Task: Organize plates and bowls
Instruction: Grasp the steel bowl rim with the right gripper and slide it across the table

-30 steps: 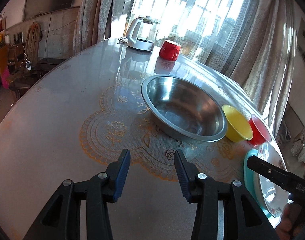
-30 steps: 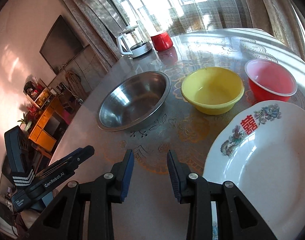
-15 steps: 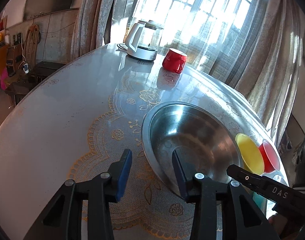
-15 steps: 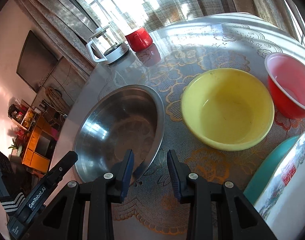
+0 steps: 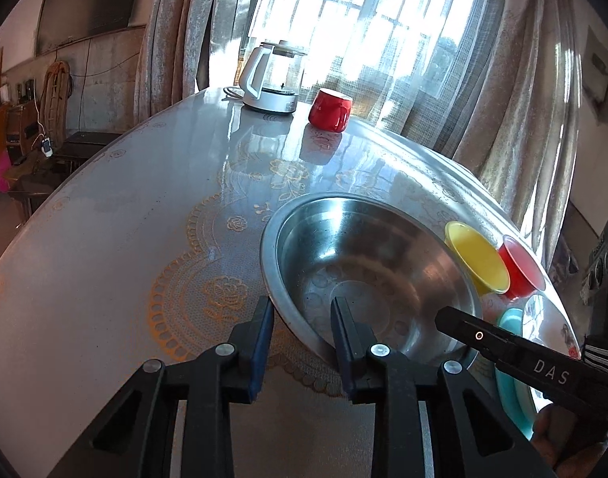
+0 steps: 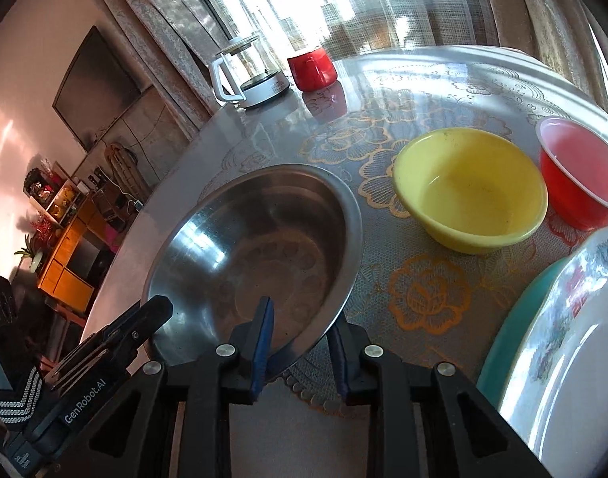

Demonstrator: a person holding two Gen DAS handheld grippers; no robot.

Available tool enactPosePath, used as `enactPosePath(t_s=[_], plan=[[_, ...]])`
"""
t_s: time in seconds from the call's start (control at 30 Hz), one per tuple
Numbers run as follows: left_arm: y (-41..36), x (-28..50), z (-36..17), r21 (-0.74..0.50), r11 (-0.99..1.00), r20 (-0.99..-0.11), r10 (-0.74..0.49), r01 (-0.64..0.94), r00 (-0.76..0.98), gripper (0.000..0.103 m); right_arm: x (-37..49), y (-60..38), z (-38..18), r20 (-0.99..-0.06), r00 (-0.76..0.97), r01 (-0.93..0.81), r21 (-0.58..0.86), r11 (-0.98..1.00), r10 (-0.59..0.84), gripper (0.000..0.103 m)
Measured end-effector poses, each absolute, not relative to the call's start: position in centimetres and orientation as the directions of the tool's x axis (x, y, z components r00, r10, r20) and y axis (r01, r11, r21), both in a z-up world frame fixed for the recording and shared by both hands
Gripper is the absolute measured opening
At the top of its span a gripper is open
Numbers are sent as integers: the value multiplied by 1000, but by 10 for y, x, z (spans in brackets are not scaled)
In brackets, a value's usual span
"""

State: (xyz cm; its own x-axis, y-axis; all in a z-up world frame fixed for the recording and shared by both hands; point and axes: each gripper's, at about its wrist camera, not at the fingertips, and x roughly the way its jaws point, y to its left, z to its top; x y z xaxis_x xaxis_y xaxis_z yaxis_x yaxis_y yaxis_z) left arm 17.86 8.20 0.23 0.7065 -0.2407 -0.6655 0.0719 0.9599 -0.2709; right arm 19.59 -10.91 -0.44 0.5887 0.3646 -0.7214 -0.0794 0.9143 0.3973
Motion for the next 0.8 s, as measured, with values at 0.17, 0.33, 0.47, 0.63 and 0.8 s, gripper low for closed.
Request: enactPosePath(t_s=[0.17, 0.33, 0.47, 0.63, 0.8], plan=[[89, 141, 5, -285, 956, -654, -250, 73, 714, 29, 166, -107, -1, -707, 585, -106, 418, 902, 397, 27], [93, 113, 4, -299, 951, -658, -260, 72, 707, 29, 139, -106, 0, -697, 583, -136, 424, 895, 418, 27], [93, 96, 3, -303, 950, -661, -262, 69, 704, 29, 124, -105, -1, -695, 583, -148, 417, 897, 420, 27], [93, 80, 4, -313, 947, -657, -267, 68, 705, 29, 114, -106, -1, -689, 587, -156, 420, 894, 426, 27], [94, 67, 3, -308, 949, -655, -266, 71, 707, 29, 104, -106, -3, -685, 583, -165, 426, 890, 436, 27]])
